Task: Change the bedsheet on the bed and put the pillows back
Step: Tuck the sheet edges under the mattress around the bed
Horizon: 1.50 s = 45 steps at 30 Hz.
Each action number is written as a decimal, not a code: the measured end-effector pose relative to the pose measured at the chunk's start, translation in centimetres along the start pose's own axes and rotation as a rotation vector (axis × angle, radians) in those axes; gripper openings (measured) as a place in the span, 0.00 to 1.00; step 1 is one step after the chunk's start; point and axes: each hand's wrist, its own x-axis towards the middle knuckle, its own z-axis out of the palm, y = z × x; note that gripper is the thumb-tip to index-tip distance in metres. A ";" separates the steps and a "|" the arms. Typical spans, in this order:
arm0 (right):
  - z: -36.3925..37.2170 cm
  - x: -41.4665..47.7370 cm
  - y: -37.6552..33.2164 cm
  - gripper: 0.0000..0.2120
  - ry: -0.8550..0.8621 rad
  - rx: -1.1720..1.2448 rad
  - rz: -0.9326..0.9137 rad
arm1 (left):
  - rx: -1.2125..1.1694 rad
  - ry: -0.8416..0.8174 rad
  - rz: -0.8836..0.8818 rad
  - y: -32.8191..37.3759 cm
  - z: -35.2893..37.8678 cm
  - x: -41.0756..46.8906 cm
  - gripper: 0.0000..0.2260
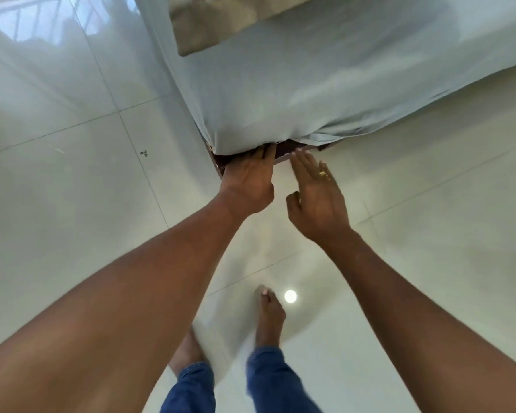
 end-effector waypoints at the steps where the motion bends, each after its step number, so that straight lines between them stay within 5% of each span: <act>1: -0.3 1.0 1.0 0.39 -0.003 -0.023 0.027 | -0.020 -0.005 -0.034 0.6 -0.3 0.3 0.33; 7: 1.1 9.8 3.9 0.28 -0.026 -0.137 -0.014 | -0.104 0.163 -0.065 1.9 0.1 -3.8 0.28; 17: -0.8 6.2 6.7 0.37 -0.015 -0.131 -0.097 | 0.045 -0.016 -0.255 2.1 1.3 3.6 0.26; 20: -0.6 10.4 7.1 0.29 -0.046 -0.163 -0.032 | 0.027 0.059 -0.288 3.5 1.3 1.8 0.30; 27: -3.7 5.5 10.7 0.35 -0.059 0.000 -0.208 | -0.079 0.118 -0.216 7.5 0.2 1.8 0.30; 33: -4.4 11.2 15.9 0.28 -0.044 -0.184 -0.028 | -0.064 0.121 -0.342 10.6 1.7 4.1 0.32; 38: -3.1 11.0 17.2 0.30 -0.100 -0.169 -0.125 | -0.114 0.174 -0.066 15.0 1.6 7.3 0.31; 45: -7.0 6.7 19.7 0.32 0.013 -0.047 -0.185 | -0.076 0.063 -0.174 15.8 1.4 13.0 0.33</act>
